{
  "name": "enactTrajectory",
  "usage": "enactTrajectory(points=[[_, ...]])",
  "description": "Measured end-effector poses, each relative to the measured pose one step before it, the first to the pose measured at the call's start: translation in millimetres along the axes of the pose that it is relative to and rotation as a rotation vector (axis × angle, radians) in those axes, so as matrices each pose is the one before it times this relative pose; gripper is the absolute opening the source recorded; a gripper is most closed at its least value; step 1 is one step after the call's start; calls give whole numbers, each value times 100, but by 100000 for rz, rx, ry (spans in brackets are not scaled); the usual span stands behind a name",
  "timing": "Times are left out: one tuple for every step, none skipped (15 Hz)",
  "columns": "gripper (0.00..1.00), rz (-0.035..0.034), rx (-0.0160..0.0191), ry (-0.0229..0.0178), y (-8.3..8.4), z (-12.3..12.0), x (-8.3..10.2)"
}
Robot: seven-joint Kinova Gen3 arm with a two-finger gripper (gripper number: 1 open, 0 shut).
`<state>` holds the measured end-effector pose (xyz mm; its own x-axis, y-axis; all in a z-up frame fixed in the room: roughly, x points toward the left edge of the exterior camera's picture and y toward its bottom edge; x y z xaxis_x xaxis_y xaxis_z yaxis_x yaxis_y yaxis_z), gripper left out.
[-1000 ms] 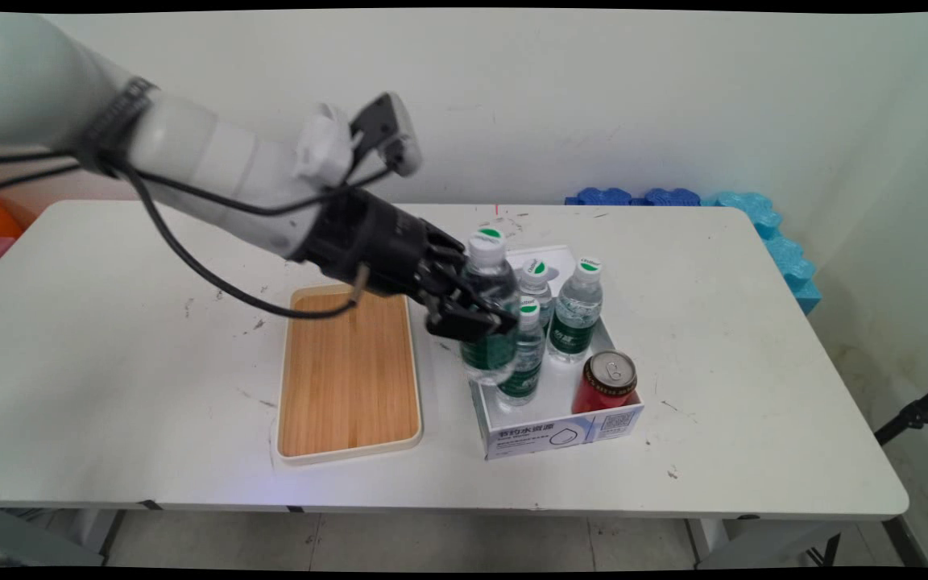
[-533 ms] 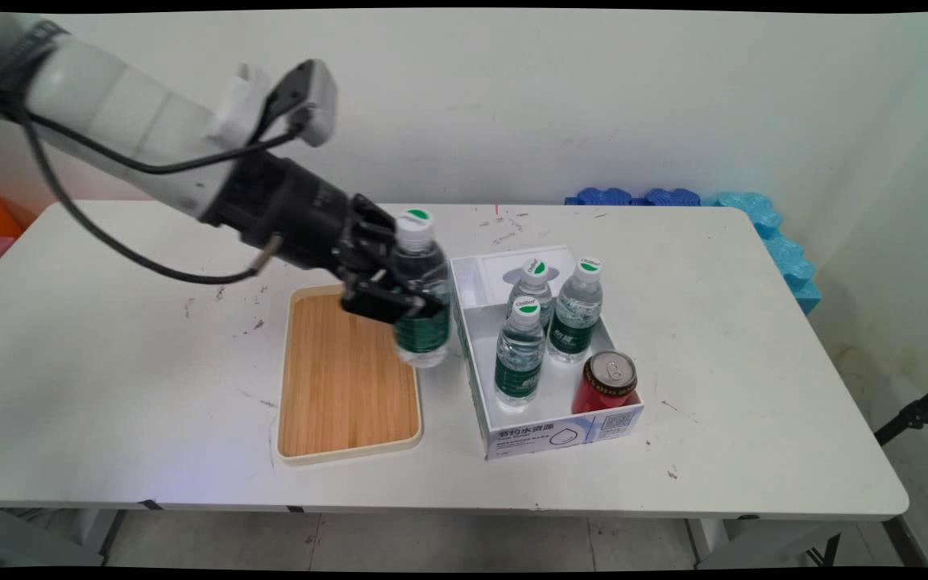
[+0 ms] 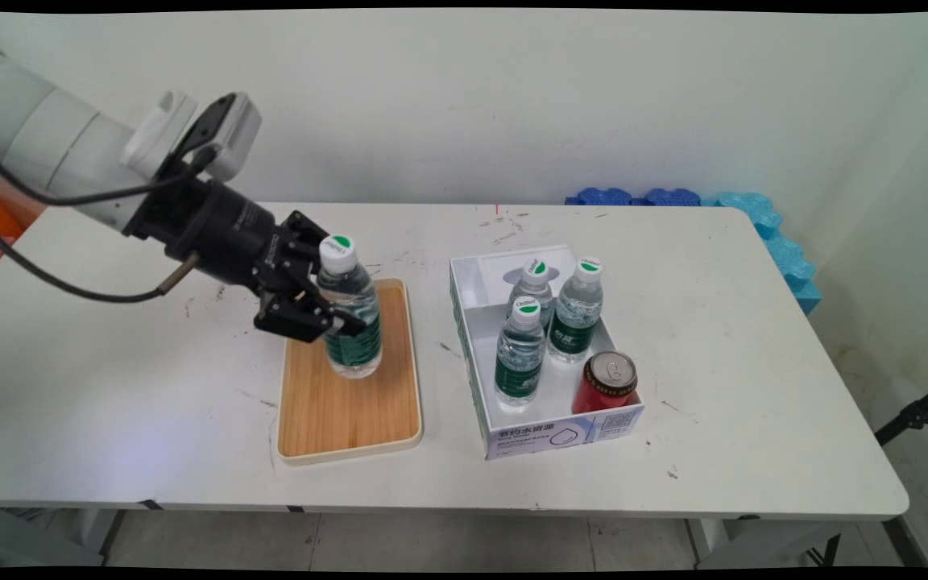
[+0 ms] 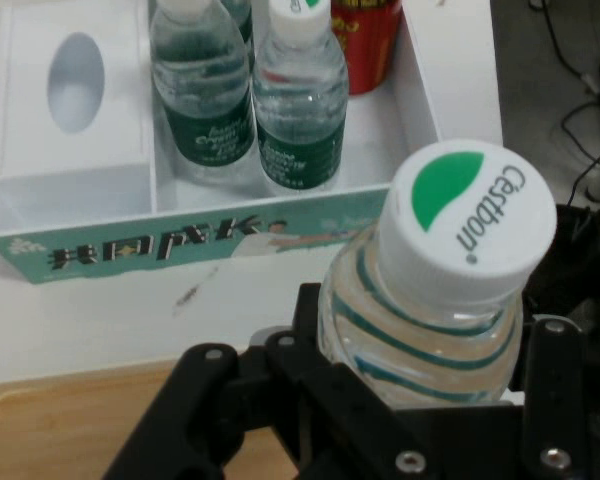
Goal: Place the picked object on the tray
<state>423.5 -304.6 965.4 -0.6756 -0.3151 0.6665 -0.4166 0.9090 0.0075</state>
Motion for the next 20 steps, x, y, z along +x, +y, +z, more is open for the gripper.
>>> enactTrajectory(points=[[0, 801, -274, -132, -17, 114, -471], [0, 748, -227, -17, -7, 218, -403], [0, 1037, -270, -106, 7, 385, -523], [0, 882, -206, -146, -9, 398, -382], [0, 863, -97, -175, -28, 426, -325], [0, 865, -60, -262, -43, 478, -365], [0, 606, -8, -281, -53, 416, -330], [0, 523, 50, -333, -67, 485, -380], [0, 385, 111, -380, -76, 473, -380], [0, 209, 96, -305, -73, 403, -315], [0, 179, 152, -277, -97, 459, -349], [0, 95, 96, -146, -51, 247, -191], [0, 82, 195, -90, -79, 373, -264], [0, 88, 244, -51, -91, 426, -275], [0, -17, 273, -69, -86, 425, -281], [0, -74, 196, 23, -65, 320, -196], [0, -128, 193, 29, -73, 389, -224], [0, -150, 167, 26, -45, 384, -218], [0, -213, 247, 96, -59, 314, -152], [0, -153, 157, 74, -39, 200, -89]])
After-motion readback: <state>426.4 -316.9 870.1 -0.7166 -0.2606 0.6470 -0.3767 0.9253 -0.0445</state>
